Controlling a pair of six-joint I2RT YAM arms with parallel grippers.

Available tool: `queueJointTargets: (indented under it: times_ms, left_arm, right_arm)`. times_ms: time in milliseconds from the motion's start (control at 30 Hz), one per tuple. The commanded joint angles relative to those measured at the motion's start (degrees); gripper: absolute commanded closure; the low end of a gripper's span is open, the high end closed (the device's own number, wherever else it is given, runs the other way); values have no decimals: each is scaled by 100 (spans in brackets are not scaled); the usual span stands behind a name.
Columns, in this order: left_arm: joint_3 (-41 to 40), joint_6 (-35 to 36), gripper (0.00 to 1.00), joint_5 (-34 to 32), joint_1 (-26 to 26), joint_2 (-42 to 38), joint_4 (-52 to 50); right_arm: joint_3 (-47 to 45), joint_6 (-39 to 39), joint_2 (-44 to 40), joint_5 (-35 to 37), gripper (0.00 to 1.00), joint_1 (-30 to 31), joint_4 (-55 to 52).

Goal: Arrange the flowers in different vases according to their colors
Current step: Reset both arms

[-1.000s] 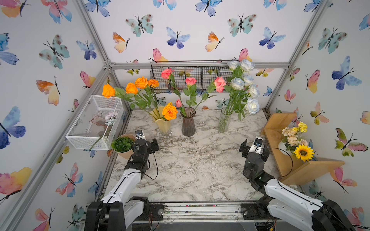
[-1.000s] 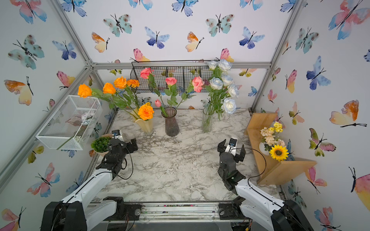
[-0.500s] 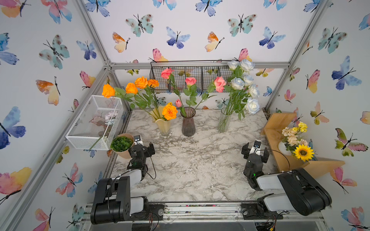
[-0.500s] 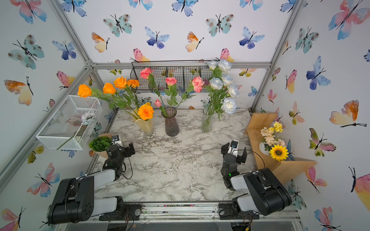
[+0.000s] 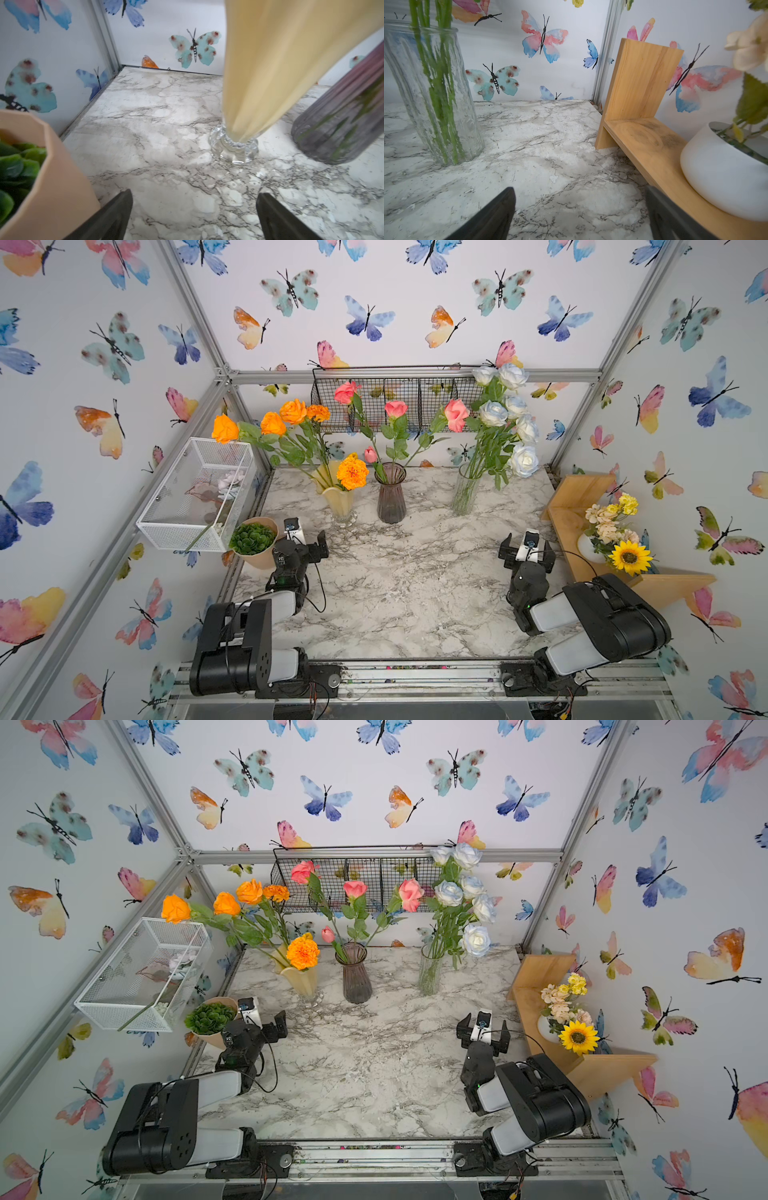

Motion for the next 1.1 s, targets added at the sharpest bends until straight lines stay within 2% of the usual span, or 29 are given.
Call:
queueJointTargets:
  times_ms: [0, 200, 367, 433, 533, 600, 700, 733, 800, 867, 933, 967, 1067]
  left_arm:
    - [-114, 200, 1, -747, -205, -565, 16]
    - [-284, 200, 1, -1386, -433, -602, 124]
    - [-580, 308, 1, -2221, -698, -899, 381]
    - [-711, 294, 1, -2494, -708, -781, 600]
    - [-613, 220, 1, -2791, -699, -405, 649]
    - [-347, 216, 1, -2346, -544, -208, 348]
    - [21, 135, 1, -917, 13, 43, -139]
    - [173, 100, 1, -508, 237, 163, -276]
    - [312, -161, 1, 28, 508, 311, -322]
    - [10, -341, 1, 271, 560, 332, 436]
    - [-106, -361, 1, 241, 559, 409, 672]
    - [-25, -344, 1, 239, 554, 408, 508]
    - [91, -294, 1, 319, 550, 495, 381]
  right_arm:
    - [-110, 47, -90, -94, 1, -24, 407]
    - [-244, 74, -615, -112, 1, -24, 65]
    - [-313, 40, -728, -141, 1, -24, 87]
    - [-312, -126, -870, -100, 1, -17, -53]
    - [-264, 64, -1217, -101, 1, -16, -653]
    - [-328, -20, -1148, -143, 1, -15, -413]
    - [-335, -41, -1110, -148, 1, -15, -362]
    - [-327, -52, -1026, -355, 1, -16, -253]
    - [-318, 20, -647, -481, 1, -24, 168]
    - [-300, -76, -64, -596, 1, -24, 766]
    - [-310, -383, 509, -627, 1, -23, 1687]
    - [-337, -436, 587, -641, 1, -17, 1809]
    - [-200, -214, 139, -688, 1, -24, 781]
